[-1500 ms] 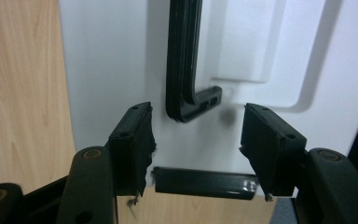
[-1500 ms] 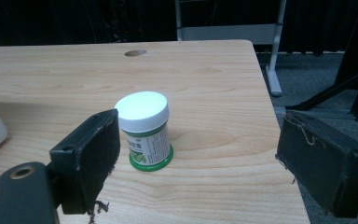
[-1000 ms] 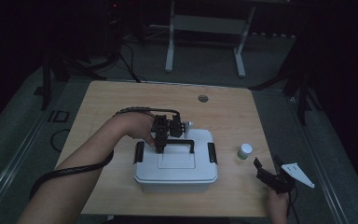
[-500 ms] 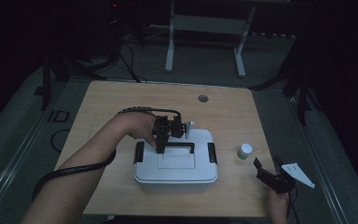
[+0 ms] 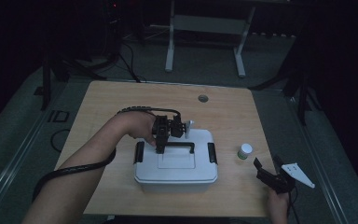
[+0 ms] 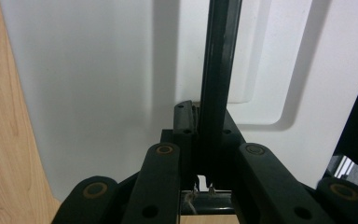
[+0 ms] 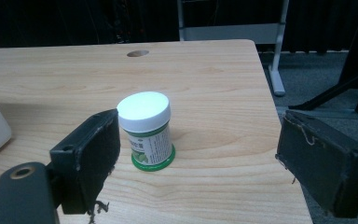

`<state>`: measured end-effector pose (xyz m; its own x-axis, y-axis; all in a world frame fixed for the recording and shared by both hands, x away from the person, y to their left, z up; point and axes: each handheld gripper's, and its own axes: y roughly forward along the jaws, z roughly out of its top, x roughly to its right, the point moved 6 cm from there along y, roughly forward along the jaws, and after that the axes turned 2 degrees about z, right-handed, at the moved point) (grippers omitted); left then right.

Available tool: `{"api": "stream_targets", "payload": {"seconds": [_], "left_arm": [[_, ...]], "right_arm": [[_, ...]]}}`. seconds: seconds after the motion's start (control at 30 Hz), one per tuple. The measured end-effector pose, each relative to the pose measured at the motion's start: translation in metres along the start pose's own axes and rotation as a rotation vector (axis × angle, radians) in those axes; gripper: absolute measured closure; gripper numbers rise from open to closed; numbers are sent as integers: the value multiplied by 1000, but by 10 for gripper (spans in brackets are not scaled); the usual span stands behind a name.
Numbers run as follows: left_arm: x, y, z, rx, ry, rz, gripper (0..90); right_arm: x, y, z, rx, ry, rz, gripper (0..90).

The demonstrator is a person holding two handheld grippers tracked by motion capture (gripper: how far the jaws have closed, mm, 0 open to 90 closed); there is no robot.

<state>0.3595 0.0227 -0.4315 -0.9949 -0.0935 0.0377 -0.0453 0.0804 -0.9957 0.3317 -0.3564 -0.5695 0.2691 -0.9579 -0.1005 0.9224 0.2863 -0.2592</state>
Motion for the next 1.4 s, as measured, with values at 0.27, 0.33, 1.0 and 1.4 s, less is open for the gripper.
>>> {"api": "stream_targets", "payload": {"seconds": [0.27, 0.33, 1.0, 1.4], "left_arm": [[1, -3, 0, -5, 7, -2, 836], [2, -7, -1, 2, 6, 0, 837], [9, -52, -22, 46, -18, 69, 837], [8, -56, -63, 43, -96, 80, 836]], "right_arm": [[0, 0, 0, 1, 3, -1, 129], [0, 0, 0, 0, 4, 0, 129], [0, 0, 0, 0, 5, -2, 129], [0, 0, 0, -2, -2, -5, 130]]}}
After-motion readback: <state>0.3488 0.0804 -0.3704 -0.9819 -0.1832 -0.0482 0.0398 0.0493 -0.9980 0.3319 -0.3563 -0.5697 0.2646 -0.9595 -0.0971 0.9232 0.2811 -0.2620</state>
